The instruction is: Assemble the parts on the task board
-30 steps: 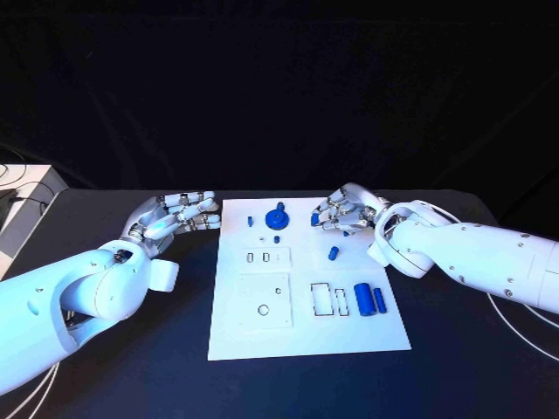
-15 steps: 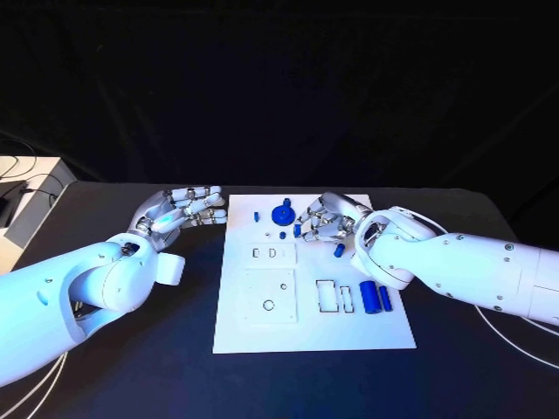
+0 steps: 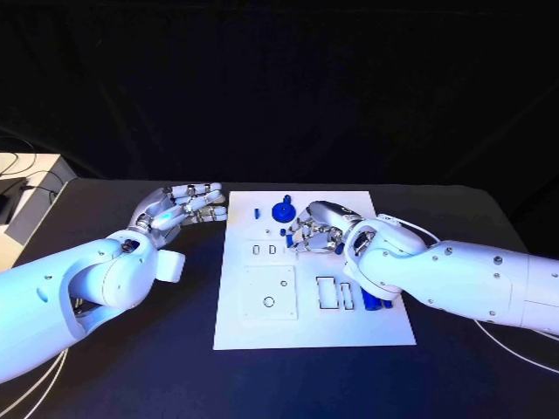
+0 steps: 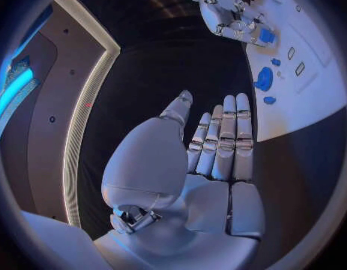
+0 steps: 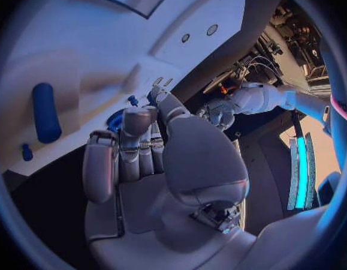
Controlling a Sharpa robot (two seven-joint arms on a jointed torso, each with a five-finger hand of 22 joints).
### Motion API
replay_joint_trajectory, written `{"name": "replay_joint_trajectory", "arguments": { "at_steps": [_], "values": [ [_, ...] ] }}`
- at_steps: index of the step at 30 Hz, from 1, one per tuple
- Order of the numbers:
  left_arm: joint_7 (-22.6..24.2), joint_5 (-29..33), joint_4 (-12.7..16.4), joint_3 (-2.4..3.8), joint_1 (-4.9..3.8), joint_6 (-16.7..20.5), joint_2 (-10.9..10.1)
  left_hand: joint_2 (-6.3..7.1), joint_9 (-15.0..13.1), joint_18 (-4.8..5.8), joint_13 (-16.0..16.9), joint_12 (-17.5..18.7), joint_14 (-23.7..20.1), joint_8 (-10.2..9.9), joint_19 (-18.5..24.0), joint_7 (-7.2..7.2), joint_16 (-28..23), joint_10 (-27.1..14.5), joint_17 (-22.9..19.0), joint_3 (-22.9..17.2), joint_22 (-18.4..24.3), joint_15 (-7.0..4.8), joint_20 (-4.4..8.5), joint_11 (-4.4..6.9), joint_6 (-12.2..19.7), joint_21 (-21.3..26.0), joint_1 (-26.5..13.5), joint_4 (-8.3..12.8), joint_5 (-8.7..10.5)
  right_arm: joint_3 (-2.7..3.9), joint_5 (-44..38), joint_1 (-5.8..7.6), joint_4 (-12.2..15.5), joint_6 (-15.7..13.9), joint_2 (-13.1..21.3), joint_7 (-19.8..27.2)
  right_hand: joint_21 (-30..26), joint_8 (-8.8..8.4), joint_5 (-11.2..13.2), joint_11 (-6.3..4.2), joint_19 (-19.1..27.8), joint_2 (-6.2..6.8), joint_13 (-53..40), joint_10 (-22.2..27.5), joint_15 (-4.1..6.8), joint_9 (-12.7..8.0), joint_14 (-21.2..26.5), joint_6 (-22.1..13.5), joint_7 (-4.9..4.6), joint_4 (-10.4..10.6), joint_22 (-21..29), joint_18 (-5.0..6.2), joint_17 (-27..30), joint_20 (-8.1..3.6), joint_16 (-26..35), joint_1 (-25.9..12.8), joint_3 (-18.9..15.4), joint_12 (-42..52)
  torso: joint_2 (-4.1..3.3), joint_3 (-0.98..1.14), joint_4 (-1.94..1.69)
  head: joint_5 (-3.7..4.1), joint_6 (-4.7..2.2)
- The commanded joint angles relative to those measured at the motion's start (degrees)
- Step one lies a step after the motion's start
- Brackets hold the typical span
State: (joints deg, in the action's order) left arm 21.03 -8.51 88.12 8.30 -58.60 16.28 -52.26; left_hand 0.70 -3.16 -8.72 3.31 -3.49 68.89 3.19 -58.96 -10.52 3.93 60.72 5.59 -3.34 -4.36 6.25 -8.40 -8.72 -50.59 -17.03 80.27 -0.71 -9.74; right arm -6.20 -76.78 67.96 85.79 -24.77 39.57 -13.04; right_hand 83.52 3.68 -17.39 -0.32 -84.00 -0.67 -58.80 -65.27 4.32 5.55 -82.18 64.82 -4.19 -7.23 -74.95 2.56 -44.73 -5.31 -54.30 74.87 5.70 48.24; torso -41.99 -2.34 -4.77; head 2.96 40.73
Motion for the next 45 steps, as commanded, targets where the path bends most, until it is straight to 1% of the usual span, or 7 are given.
{"name": "replay_joint_trajectory", "arguments": {
  "at_steps": [1, 3, 8, 14, 28, 34, 45],
  "values": [
    [0.13, -0.23, 0.18, 0.04, -0.02, -0.74, -0.22, 0.02, -0.08, 1.12, 0.05, 0.10, -0.13, 0.05, 0.41, -0.12, -0.07, 0.03, 0.05, -0.02, -0.02, -0.11, 0.16, 0.04, 0.26, -0.32, 0.11, 0.26, 0.34, -0.02, -4.03, -0.36, 0.33, 0.54, -0.12, -2.42, -0.30, 0.34, 0.02, 0.08, -5.41, -0.21, -0.05, 0.03, 0.07, -0.07, -0.04, 1.00, -1.48, -0.23, -13.08, -0.91, 0.09, -0.07, 0.24, -0.24, 0.08, -0.36, -0.04, 0.07, 0.09, -0.14, 0.12],
    [0.10, -0.23, 0.20, 0.04, -0.02, -0.71, -0.34, 0.02, -0.08, 1.12, 0.05, 0.10, -0.13, 0.05, 0.41, -0.12, -0.07, 0.03, 0.05, -0.02, -0.02, -0.11, 0.16, 0.04, 0.26, -0.32, 0.11, 0.26, 0.34, -0.04, -4.34, -0.54, 0.45, 0.47, -0.21, -2.83, -0.30, 0.38, -0.13, 0.07, -5.41, -0.18, -0.01, 0.09, 0.07, -0.09, -0.04, 1.05, -1.46, -0.24, -13.08, -0.91, 0.11, -0.07, 0.24, -0.29, 0.12, -0.45, -0.05, 0.07, 0.09, -0.11, 0.18],
    [0.09, -0.23, 0.18, 0.04, -0.02, -0.75, -0.37, 0.02, -0.08, 1.12, 0.05, 0.10, -0.13, 0.05, 0.41, -0.12, -0.07, 0.03, 0.05, -0.02, -0.02, -0.11, 0.16, 0.04, 0.26, -0.32, 0.11, 0.26, 0.34, -0.07, -4.85, -0.75, 0.56, 0.29, -0.36, -3.61, -0.27, 0.40, -0.17, 0.07, -5.42, -0.16, 0.00, 0.07, 0.07, -0.12, -0.03, 1.09, -1.45, -0.20, -13.09, -0.93, 0.14, -0.08, 0.26, -0.38, 0.15, -0.47, 0.01, -0.01, -0.14, -0.05, 0.43],
    [0.06, -0.23, 0.21, 0.04, -0.02, -0.78, -0.45, 0.02, -0.08, 1.12, 0.05, 0.10, -0.13, 0.05, 0.41, -0.12, -0.07, 0.03, 0.05, -0.02, -0.02, -0.11, 0.16, 0.04, 0.26, -0.32, 0.11, 0.26, 0.34, -0.08, -5.11, -0.96, 0.25, 0.47, -0.64, -4.24, -0.31, 0.40, -0.11, 0.06, -5.42, -0.09, -0.02, 0.04, 0.08, -0.15, -0.04, 1.12, -1.43, -0.19, -13.08, -0.93, 0.17, -0.09, 0.25, -0.44, 0.16, -0.48, -0.08, 0.03, 0.08, -0.13, 0.60],
    [-0.03, -0.23, 0.26, 0.04, -0.02, -0.88, -0.55, 0.03, -0.09, 1.13, 0.05, 0.10, -0.13, 0.05, 0.42, -0.12, -0.07, 0.02, 0.04, -0.01, -0.01, -0.11, 0.14, 0.04, 0.28, -0.34, 0.02, 0.24, 0.34, -0.09, -5.07, -1.23, -0.95, 0.73, -1.25, -5.25, -0.42, 0.37, 0.00, 0.08, -5.41, 0.33, 0.08, 0.08, 0.07, -0.24, -0.02, 1.06, -1.43, 0.17, -13.05, -0.92, 0.25, -0.11, 0.29, -0.94, -0.08, -0.66, -0.01, 0.02, -0.03, -0.05, 0.84],
    [-0.07, -0.23, 0.26, 0.04, -0.02, -0.92, -0.57, 0.02, -0.08, 1.13, 0.05, 0.11, -0.13, 0.04, 0.44, -0.16, -0.07, -0.08, 0.04, 0.00, 0.00, -0.08, 0.13, 0.00, 0.42, -0.33, 0.00, 0.22, 0.33, -0.10, -4.89, -1.39, -1.42, 0.79, -1.48, -5.53, -0.43, 0.34, 0.10, 0.12, -5.41, 0.47, 0.21, 0.21, 0.06, -0.29, 0.00, 0.92, -1.50, 0.38, -13.05, -0.93, 0.28, -0.11, 0.32, -1.06, -0.17, -0.85, 0.01, 0.04, 0.06, -0.12, 0.95],
    [-0.13, -0.23, 0.23, 0.04, -0.02, -0.97, -0.58, 0.02, -0.08, 1.13, 0.05, 0.11, -0.13, 0.04, 0.44, -0.16, -0.07, -0.08, 0.04, 0.00, 0.00, -0.08, 0.13, 0.00, 0.42, -0.33, 0.00, 0.22, 0.33, -0.10, -4.66, -1.46, -1.59, 0.62, -1.81, -5.46, -0.47, 0.37, 0.90, 0.22, -5.41, 1.21, 0.25, 0.18, -0.02, -0.42, -0.02, 0.57, -1.62, 1.49, -13.04, -0.91, 0.32, -0.04, 0.33, -1.45, -0.89, -0.83, 0.06, 0.00, 0.01, -0.12, 1.00]
  ]
}}
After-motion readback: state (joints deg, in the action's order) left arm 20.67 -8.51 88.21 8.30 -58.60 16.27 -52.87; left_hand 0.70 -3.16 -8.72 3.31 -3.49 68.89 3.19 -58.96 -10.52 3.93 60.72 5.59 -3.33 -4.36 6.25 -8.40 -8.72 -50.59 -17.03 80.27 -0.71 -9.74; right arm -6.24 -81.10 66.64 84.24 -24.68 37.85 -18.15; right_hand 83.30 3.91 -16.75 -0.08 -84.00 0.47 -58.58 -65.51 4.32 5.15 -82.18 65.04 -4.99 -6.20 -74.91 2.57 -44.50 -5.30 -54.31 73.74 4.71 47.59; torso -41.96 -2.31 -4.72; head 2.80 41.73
